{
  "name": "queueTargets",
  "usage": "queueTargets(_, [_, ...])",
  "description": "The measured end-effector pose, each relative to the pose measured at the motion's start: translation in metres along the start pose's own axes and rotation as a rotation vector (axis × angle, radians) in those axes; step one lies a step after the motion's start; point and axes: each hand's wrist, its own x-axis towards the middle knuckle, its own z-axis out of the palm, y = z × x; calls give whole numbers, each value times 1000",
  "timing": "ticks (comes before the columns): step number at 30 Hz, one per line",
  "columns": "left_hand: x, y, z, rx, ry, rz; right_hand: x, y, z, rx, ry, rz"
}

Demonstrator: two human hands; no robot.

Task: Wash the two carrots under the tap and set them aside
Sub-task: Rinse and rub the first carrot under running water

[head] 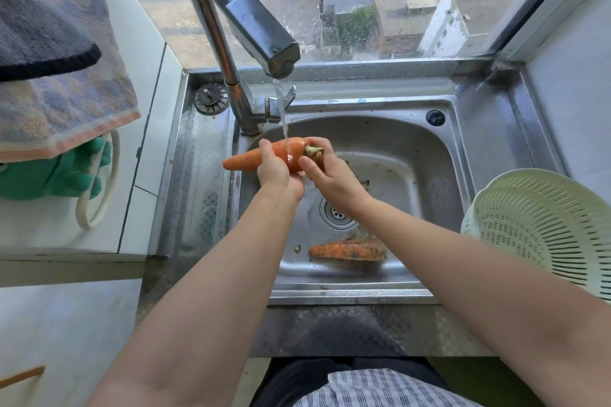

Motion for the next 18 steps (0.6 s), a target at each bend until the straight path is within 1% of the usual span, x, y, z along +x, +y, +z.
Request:
queueTargets(4, [-2, 1, -3, -27, -32, -128, 3, -9, 12, 245, 172, 49])
queueTargets(7, [0, 0, -10, 113, -51, -262, 10, -16, 17, 308, 199, 92])
queueTargets(8, [0, 1, -14, 204, -53, -303, 12, -18, 16, 327, 187, 116])
queueTargets(9, [-1, 3, -18, 364, -62, -338, 14, -19, 13, 314, 184, 124])
queueTargets(11, [-7, 10, -27, 838, -78, -357, 19, -20, 9, 204, 185, 121])
queueTargets(13, [-20, 18, -35, 1306, -82, -282, 23, -18, 6, 134, 186, 146])
queueTargets(14, [-23, 20, -38, 1458, -104, -201, 25, -16, 4, 121, 191, 170])
queueTargets(15, [-20, 21, -43, 1543, -130, -101, 26, -14, 3, 125, 194, 202])
queueTargets(16, [-17, 21, -46, 1559, -163, 1, 26, -13, 3, 135, 200, 234])
queueTargets(18, [-15, 15, -48, 1504, -299, 161, 27, -14, 6, 170, 210, 263])
